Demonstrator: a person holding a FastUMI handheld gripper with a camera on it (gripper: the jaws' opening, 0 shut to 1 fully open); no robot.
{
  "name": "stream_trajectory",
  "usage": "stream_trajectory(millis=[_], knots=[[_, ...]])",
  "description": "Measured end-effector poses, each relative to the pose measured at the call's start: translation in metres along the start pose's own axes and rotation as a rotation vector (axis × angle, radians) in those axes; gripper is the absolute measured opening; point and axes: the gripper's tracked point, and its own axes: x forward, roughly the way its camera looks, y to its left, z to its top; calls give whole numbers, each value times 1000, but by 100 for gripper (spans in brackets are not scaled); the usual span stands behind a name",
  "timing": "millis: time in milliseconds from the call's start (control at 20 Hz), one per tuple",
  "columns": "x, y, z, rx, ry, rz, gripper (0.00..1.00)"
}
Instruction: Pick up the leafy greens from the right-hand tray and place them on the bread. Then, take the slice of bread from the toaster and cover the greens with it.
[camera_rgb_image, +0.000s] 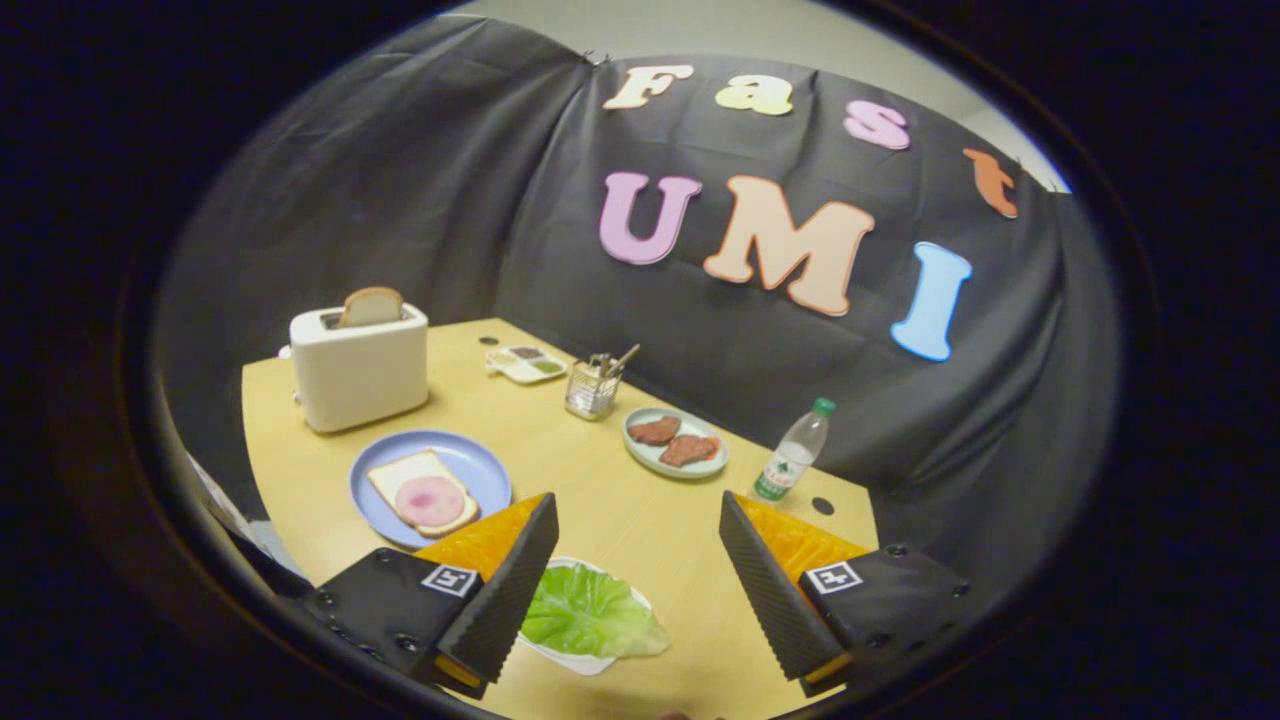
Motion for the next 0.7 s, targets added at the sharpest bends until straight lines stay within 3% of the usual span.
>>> stream_trajectory(millis=[400, 700], knots=[[45, 22, -82, -76, 184, 204, 99], [58, 29, -128, -91, 302, 295, 99]])
